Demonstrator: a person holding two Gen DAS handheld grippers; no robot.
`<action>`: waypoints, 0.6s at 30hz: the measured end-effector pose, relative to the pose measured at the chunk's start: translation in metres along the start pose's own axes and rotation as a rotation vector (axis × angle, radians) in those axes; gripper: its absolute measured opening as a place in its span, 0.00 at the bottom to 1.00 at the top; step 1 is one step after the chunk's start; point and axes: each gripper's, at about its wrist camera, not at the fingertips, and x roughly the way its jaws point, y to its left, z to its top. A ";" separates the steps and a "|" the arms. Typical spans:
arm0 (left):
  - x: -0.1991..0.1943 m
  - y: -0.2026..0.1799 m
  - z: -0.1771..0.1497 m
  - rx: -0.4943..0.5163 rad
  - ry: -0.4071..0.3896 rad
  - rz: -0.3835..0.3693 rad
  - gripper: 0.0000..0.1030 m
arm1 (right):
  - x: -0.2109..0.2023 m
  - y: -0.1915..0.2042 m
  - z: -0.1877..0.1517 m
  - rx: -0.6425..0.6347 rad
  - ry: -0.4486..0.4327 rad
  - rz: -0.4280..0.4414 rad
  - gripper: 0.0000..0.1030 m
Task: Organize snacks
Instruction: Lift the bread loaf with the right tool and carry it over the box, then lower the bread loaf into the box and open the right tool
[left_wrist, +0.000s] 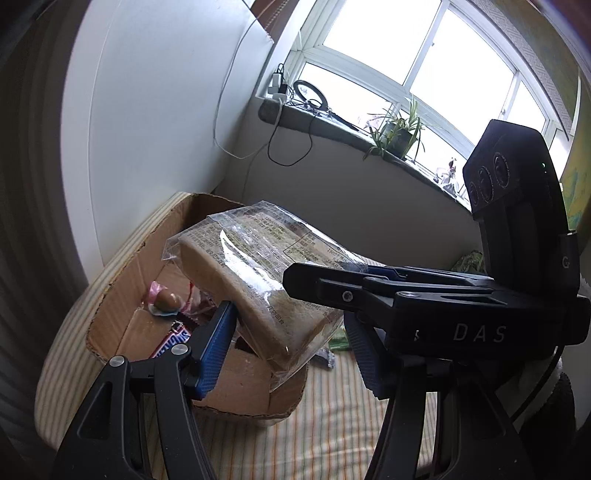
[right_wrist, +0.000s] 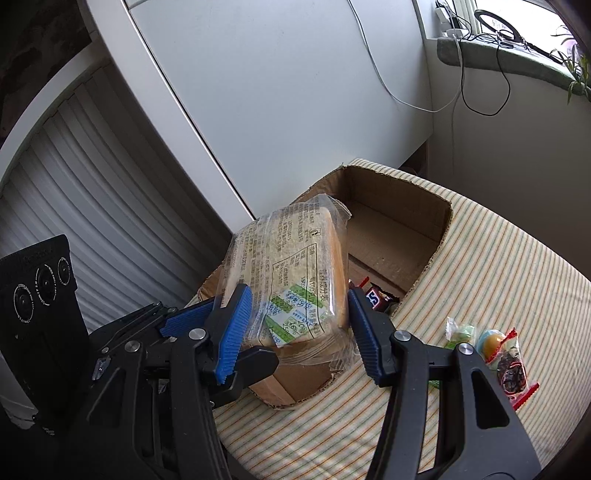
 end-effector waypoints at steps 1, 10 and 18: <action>0.000 0.003 0.000 -0.003 0.002 0.005 0.58 | 0.004 0.001 0.000 -0.002 0.004 0.001 0.55; 0.006 0.017 -0.004 -0.001 0.023 0.051 0.58 | 0.028 0.005 -0.001 -0.027 0.038 -0.040 0.55; 0.005 0.018 -0.005 -0.002 0.022 0.069 0.56 | 0.018 0.004 -0.002 -0.018 0.022 -0.052 0.55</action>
